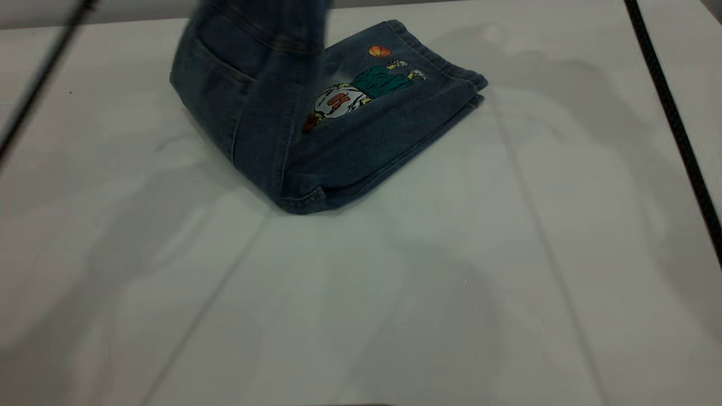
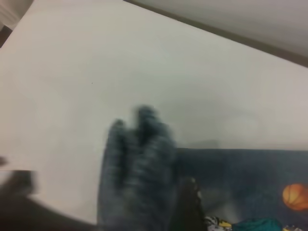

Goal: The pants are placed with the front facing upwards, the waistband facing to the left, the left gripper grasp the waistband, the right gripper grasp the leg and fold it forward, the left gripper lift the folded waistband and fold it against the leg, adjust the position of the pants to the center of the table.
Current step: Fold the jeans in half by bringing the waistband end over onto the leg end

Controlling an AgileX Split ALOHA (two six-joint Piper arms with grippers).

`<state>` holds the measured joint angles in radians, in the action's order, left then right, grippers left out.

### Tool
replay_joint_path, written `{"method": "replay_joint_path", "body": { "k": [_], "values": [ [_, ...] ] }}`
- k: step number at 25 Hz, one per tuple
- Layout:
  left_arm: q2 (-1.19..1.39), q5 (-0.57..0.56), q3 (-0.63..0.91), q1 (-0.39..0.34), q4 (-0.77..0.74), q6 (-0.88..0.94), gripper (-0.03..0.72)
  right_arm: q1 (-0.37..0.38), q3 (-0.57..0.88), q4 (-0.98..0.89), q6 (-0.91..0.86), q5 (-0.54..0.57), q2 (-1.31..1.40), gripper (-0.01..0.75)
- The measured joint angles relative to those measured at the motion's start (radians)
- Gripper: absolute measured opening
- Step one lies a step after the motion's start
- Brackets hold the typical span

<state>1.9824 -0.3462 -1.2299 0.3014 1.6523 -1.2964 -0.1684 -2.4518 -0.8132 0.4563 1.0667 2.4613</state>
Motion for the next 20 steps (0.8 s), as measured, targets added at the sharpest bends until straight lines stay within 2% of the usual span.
{"method": "replay_joint_path", "body": {
  "k": [7,10,12,14,18,20],
  "values": [
    [0.295,-0.045,-0.232,0.061,0.02,0.0,0.087,0.002,-0.008,0.044,0.0,0.013,-0.001,0.491],
    [0.36,-0.062,-0.275,0.069,0.019,-0.002,0.105,0.002,-0.008,0.05,0.0,0.015,-0.001,0.491],
    [0.375,-0.063,-0.278,0.07,0.019,-0.011,0.154,0.002,-0.008,0.052,0.0,0.017,-0.001,0.491],
    [0.375,-0.063,-0.283,0.07,0.018,-0.038,0.24,0.002,-0.008,0.052,-0.001,0.023,-0.002,0.491],
    [0.347,-0.089,-0.285,0.07,-0.007,-0.068,0.465,0.002,-0.008,0.057,-0.013,0.058,-0.002,0.491],
    [0.313,-0.095,-0.285,0.07,-0.057,-0.075,0.545,0.002,-0.008,0.072,-0.024,0.063,-0.002,0.491]
  ]
}}
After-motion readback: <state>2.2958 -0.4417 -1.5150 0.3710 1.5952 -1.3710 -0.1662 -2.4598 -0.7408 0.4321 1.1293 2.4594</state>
